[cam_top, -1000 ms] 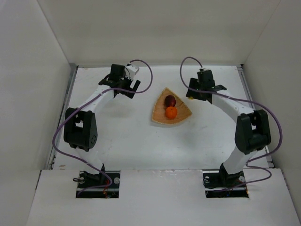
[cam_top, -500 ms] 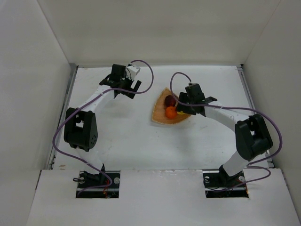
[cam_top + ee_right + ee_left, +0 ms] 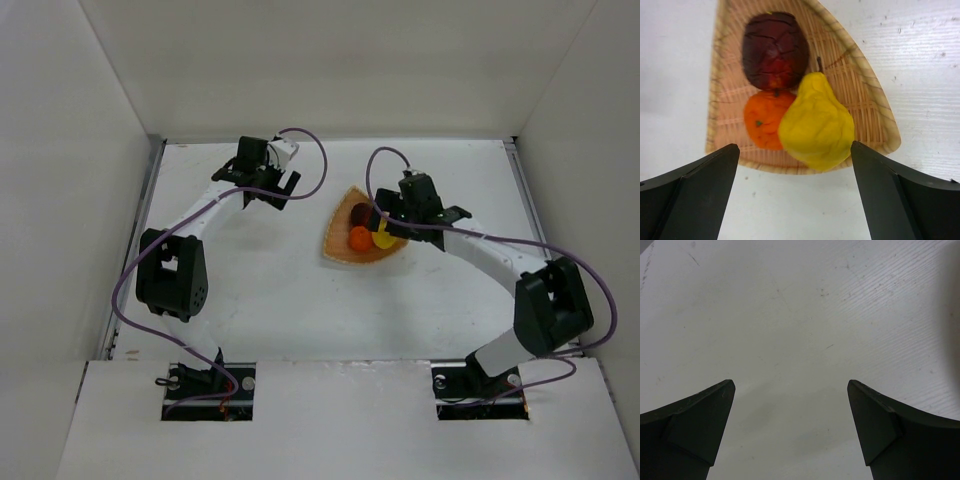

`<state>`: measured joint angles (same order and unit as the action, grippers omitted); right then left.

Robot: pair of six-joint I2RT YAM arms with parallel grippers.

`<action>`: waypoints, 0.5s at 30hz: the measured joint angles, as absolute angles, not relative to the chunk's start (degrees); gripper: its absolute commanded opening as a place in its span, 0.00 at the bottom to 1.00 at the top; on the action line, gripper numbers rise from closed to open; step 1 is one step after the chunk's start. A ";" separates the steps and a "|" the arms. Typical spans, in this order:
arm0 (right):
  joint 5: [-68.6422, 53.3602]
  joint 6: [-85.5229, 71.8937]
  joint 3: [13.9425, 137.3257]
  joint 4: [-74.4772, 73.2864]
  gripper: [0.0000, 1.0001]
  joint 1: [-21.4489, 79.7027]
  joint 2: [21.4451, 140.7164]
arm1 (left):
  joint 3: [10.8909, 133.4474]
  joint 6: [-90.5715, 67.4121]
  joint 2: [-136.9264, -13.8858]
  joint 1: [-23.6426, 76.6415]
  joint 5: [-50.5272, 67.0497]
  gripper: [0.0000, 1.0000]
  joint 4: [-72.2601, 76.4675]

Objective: Place and organize the fake fruits in the fruit bowl

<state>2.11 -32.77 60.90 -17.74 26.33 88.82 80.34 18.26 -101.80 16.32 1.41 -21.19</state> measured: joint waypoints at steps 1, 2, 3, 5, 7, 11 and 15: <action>2.07 -32.75 60.90 -17.93 1.00 26.33 87.39 | 80.34 18.31 -101.80 16.32 1.37 1.00 -21.19; 2.00 -32.69 60.90 -18.20 1.00 26.33 85.56 | 80.34 18.33 -101.80 16.32 1.30 1.00 -21.19; 1.98 -32.58 60.90 -18.52 1.00 26.26 83.79 | 80.34 18.44 -101.80 16.32 1.26 1.00 -21.19; 2.02 -32.34 60.90 -19.51 1.00 25.78 79.68 | 80.34 18.57 -101.80 16.32 1.17 1.00 -21.19; 1.98 -32.14 60.90 -20.51 1.00 24.45 75.42 | 80.34 18.68 -101.80 16.29 1.06 1.00 -21.19; 2.35 -31.53 60.88 -22.72 1.00 18.96 67.46 | 80.34 18.33 -101.80 16.25 0.93 1.00 -21.15; 2.44 -31.05 58.37 -23.16 1.00 10.00 59.55 | 80.34 15.99 -101.80 16.14 0.21 1.00 -20.25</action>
<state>2.44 -31.05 58.37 -23.16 10.00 59.55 80.34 15.99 -101.80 16.14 0.21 -20.25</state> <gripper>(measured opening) 0.999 0.997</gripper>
